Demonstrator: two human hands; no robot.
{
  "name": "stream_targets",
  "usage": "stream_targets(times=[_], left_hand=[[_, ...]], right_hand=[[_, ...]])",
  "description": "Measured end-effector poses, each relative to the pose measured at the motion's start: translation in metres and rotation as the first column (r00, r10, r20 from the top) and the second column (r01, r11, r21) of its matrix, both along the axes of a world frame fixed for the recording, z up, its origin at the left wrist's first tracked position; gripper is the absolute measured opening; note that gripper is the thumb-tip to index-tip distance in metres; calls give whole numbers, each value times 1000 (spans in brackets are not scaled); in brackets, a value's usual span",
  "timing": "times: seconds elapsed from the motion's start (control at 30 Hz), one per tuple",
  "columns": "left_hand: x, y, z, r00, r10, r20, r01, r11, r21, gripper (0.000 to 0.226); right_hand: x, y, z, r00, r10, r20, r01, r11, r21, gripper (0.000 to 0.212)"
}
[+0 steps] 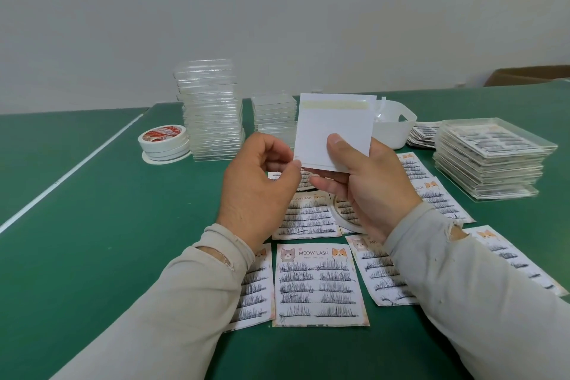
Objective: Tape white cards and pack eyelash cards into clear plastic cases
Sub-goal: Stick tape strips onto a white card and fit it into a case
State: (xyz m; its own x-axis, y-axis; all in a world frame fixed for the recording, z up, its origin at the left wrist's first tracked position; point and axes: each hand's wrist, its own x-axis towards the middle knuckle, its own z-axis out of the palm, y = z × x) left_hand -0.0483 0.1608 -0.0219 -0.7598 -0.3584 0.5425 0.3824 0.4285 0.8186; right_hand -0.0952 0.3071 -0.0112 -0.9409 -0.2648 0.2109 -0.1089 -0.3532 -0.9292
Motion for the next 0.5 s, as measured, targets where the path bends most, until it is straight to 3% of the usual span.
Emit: stream_targets(times=[0.17, 0.4, 0.5], left_hand=[[1, -1, 4, 999, 34, 10, -35, 998, 52, 25], [-1, -1, 6, 999, -35, 8, 32, 976, 216, 21], [1, -3, 8, 1000, -8, -8, 10, 979, 204, 16]], right_hand=[[2, -2, -2, 993, -15, -115, 29, 993, 117, 11], [-1, 0, 1, 997, 15, 73, -11, 998, -57, 12], [-2, 1, 2, 997, 4, 81, 3, 996, -87, 11]])
